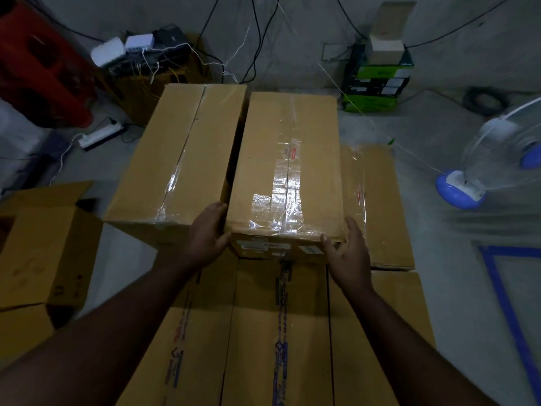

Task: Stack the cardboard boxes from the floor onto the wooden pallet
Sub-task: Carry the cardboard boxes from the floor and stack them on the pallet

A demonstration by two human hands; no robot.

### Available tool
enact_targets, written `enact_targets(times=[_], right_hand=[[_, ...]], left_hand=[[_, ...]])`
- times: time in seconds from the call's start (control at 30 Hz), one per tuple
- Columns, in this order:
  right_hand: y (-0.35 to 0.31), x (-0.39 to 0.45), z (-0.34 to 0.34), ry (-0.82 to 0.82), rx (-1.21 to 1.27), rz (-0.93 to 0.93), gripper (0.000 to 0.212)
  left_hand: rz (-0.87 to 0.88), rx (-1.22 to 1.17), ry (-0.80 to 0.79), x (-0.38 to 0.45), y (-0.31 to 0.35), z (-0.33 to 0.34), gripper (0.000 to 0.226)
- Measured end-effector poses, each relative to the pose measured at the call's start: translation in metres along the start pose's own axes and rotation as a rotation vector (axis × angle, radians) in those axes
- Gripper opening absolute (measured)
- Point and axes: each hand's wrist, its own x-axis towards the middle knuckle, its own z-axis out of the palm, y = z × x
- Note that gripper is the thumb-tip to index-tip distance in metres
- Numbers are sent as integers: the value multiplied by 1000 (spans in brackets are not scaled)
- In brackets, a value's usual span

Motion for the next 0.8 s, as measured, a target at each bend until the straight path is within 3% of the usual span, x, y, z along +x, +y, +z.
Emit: enact_targets(times=[0.1, 0.17, 0.27, 0.43, 0.63, 0.8], right_hand=[[-39, -46, -10, -8, 282, 22, 33], [-61, -79, -17, -72, 360, 50, 22], [-91, -134, -29, -138, 413, 81, 18], [-141, -235, -41, -283, 454, 93, 13], [-189, -370, -21, -497, 450, 72, 14], [-227, -510, 22, -759, 388, -75, 12]], left_hand=[[-26, -187, 68, -56, 35, -1, 62], [-65, -299, 79, -98, 57, -8, 54], [-125, -405, 55, -170, 81, -22, 46], [-257, -570, 150, -297, 98, -54, 35], [-431, -740, 332, -449, 79, -97, 25], [-520, -776, 553, -591, 34, -125, 25]])
